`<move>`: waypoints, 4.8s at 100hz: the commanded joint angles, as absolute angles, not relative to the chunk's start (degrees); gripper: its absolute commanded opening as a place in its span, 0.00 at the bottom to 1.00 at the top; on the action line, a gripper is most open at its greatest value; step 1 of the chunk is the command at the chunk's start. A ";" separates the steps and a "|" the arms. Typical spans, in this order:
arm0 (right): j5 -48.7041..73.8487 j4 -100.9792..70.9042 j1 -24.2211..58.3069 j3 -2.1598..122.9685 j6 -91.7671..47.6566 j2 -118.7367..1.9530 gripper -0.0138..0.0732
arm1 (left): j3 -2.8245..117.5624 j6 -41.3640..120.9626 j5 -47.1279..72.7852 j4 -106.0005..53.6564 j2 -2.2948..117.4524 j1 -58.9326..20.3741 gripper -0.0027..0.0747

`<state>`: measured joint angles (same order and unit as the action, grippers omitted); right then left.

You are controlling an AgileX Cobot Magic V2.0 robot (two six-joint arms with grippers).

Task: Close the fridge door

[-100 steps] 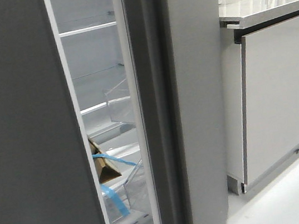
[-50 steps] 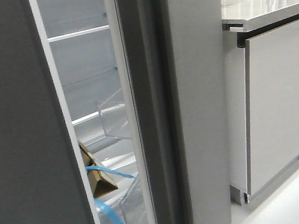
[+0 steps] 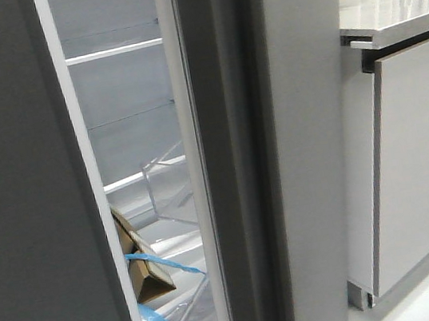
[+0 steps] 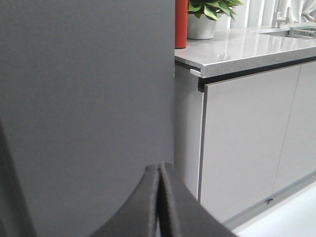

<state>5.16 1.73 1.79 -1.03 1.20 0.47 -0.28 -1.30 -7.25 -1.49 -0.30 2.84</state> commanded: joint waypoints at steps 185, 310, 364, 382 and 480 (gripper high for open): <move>30.71 -24.07 1.82 38.63 1.98 -15.97 0.11 | -2.30 -1.34 -11.44 -1.72 -1.47 2.53 0.01; 36.74 -76.23 3.31 67.57 -45.82 -71.03 0.11 | -2.30 -1.34 -11.44 -1.72 -1.47 2.53 0.01; 29.64 -76.93 13.24 90.04 -48.42 -93.48 0.11 | -2.30 -1.34 -11.44 -1.72 -1.47 2.53 0.01; 30.09 -76.93 14.25 99.17 -48.42 -101.60 0.11 | -2.30 -1.34 -11.44 -1.72 -1.47 2.53 0.01; 30.94 -36.01 8.38 72.64 -29.20 -63.89 0.11 | -2.30 -1.34 -11.44 -1.72 -1.47 2.64 0.01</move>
